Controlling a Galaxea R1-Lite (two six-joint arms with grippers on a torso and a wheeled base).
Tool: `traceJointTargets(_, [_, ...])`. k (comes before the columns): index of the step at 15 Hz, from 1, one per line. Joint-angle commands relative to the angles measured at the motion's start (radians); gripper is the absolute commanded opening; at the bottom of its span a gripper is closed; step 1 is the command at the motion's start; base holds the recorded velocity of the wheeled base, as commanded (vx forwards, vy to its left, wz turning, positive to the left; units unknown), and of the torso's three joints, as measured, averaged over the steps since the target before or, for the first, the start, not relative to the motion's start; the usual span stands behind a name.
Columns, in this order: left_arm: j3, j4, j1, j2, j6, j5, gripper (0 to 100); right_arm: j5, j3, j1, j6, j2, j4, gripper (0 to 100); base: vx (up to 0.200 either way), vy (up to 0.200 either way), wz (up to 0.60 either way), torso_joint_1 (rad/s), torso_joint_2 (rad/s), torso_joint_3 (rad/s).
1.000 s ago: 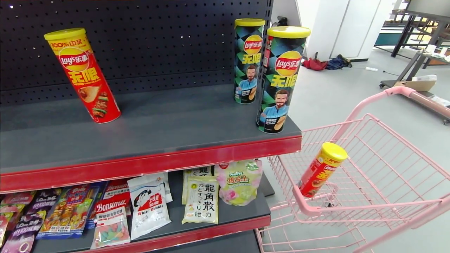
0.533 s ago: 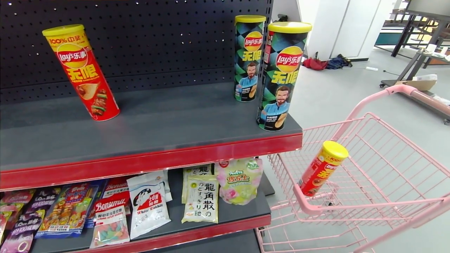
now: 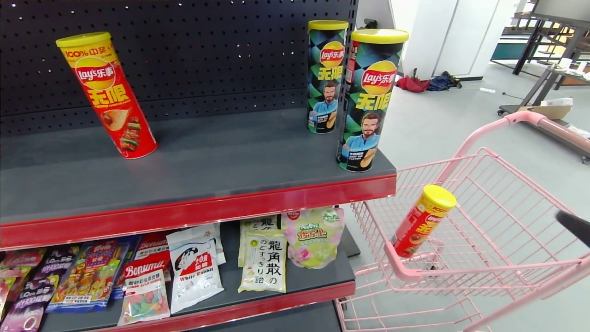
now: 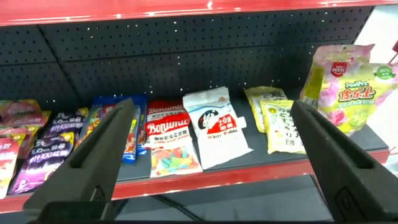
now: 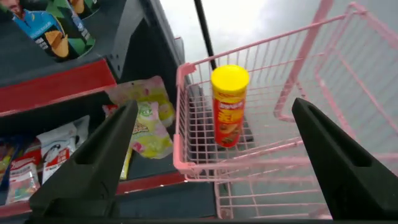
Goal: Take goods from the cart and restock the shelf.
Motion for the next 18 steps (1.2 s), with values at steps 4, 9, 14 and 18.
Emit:
traceJointTargets(4, [0.0, 0.0, 0.0, 0.001, 0.0, 0.001, 100, 0.063, 0.157, 0.077, 0.058, 0.853, -0.676, 100, 0.0, 0.0, 0.0, 0.0, 0.0, 0.0])
traceJointTargets(9, [0.0, 0.0, 0.0, 0.001, 0.0, 0.001, 100, 0.056, 0.088, 0.068, 0.055, 0.982, -0.692, 100, 0.0, 0.0, 0.0, 0.0, 0.0, 0.0])
traceJointTargets(14, [0.0, 0.0, 0.0, 0.001, 0.0, 0.001, 100, 0.053, -0.001, 0.037, 0.055, 1.083, -0.724, 100, 0.0, 0.0, 0.0, 0.0, 0.0, 0.0])
traceJointTargets(18, [0.0, -0.002, 0.0, 0.001, 0.0, 0.001, 100, 0.018, -0.045, 0.029, 0.047, 1.172, -0.774, 100, 0.0, 0.0, 0.0, 0.0, 0.0, 0.0])
